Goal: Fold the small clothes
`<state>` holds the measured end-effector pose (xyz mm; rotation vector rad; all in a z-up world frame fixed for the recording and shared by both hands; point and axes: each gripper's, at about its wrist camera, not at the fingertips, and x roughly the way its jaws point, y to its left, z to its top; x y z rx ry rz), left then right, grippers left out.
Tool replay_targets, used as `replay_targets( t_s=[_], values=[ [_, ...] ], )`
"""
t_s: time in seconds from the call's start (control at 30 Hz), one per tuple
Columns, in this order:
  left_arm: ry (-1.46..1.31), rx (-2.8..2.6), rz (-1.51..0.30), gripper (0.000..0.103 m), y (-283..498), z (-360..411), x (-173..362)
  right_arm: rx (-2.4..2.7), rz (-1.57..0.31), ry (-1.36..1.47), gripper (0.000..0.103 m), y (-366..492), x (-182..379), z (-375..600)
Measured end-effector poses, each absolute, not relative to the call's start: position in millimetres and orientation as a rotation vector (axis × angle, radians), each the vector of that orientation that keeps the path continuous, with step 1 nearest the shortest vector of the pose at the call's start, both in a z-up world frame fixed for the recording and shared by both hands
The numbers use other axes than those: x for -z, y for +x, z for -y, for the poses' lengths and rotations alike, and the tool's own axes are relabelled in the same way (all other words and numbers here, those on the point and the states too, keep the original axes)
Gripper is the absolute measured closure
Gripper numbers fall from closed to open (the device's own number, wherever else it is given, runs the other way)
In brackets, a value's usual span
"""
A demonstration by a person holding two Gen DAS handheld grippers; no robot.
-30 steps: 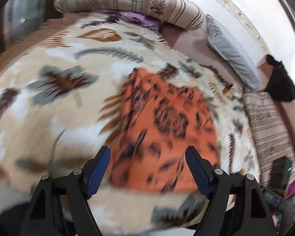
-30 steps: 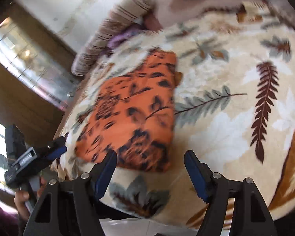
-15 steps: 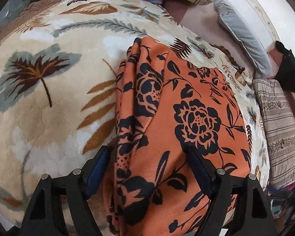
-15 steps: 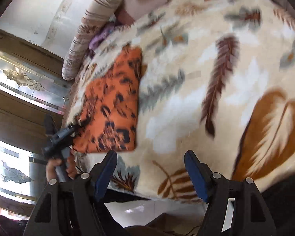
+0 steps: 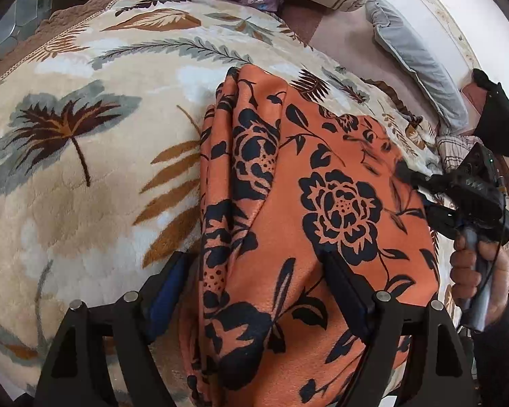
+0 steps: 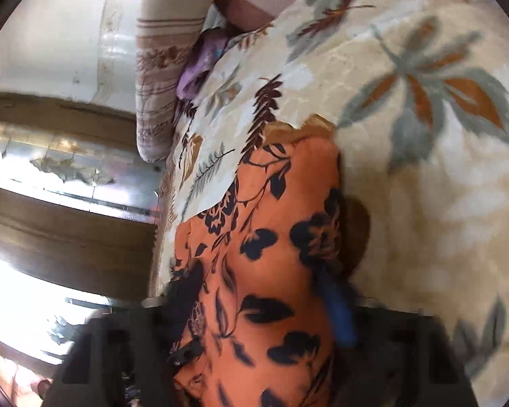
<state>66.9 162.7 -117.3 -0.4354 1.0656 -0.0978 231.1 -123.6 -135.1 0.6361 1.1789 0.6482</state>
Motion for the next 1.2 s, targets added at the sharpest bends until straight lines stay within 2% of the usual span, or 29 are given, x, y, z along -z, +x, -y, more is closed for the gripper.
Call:
replay_targets(
  t_s=[0.13,0.2,0.27,0.3,0.37,0.47,0.5,0.53,0.57,0.63,0.73,0.8,0.83,0.87,0.93,1.07,1.2],
  values=[
    [-0.42,0.084,-1.059,0.019,65.7,-159.4,116.7,-0.604,-1.125,0.487,0.074,221.5,120.0,113.4],
    [-0.44,0.072,-1.067,0.019,62.1,-163.3,111.2,-0.58,-1.121,0.504,0.066,214.3,118.2,118.0],
    [-0.475,0.046,-1.043,0.02,50.8,-170.5,99.7,-0.559,-1.091,0.566,0.025,196.7,111.5,131.7],
    [-0.478,0.046,-1.013,0.02,39.8,-174.4,91.7,-0.547,-1.064,0.581,0.022,186.7,107.5,137.7],
    [-0.479,0.041,-0.99,0.02,17.6,-177.6,84.9,-0.517,-1.059,0.586,0.022,163.3,103.8,147.3],
    [-0.498,0.003,-1.071,0.02,0.2,-178.7,103.5,-0.55,-1.109,0.635,0.022,125.3,113.4,153.0],
    [-0.512,-0.013,-1.113,0.02,-5.7,-177.6,116.8,-0.553,-1.125,0.608,0.025,114.1,116.9,151.1],
    [-0.514,-0.023,-1.11,0.02,-10.6,-176.5,120.2,-0.557,-1.134,0.547,0.037,105.3,120.3,146.4],
    [-0.5,-0.046,-1.086,0.02,-19.0,-173.0,114.4,-0.553,-1.152,0.468,0.044,99.3,123.3,140.1],
    [-0.525,-0.054,-1.054,0.021,-32.5,-168.6,103.3,-0.536,-1.154,0.416,0.044,93.2,117.3,137.4],
    [-0.508,-0.07,-0.975,0.021,-60.2,-153.9,89.2,-0.479,-1.049,0.316,0.041,97.0,71.5,130.8],
    [-0.478,-0.049,-0.956,0.021,-69.8,-143.0,83.5,-0.565,-1.01,0.356,0.034,112.1,37.9,111.7],
    [-0.468,-0.034,-0.947,0.021,-72.3,-140.6,80.0,-0.62,-1.022,0.378,0.027,119.8,30.0,98.6],
    [-0.451,-0.009,-0.927,0.021,-76.4,-136.6,74.4,-0.749,-1.094,0.437,0.022,139.7,24.5,68.3],
    [-0.425,0.013,-0.906,0.021,-82.0,-135.0,68.9,-0.921,-1.272,0.519,0.02,175.4,31.1,7.0],
    [-0.436,0.024,-0.897,0.021,-90.9,-146.2,68.6,-0.872,-1.455,0.373,0.02,225.7,45.7,-106.2],
    [-0.498,0.007,-0.905,0.021,-94.6,-169.1,76.3,-0.717,-1.566,0.192,0.021,241.6,76.1,-161.3]
  ],
)
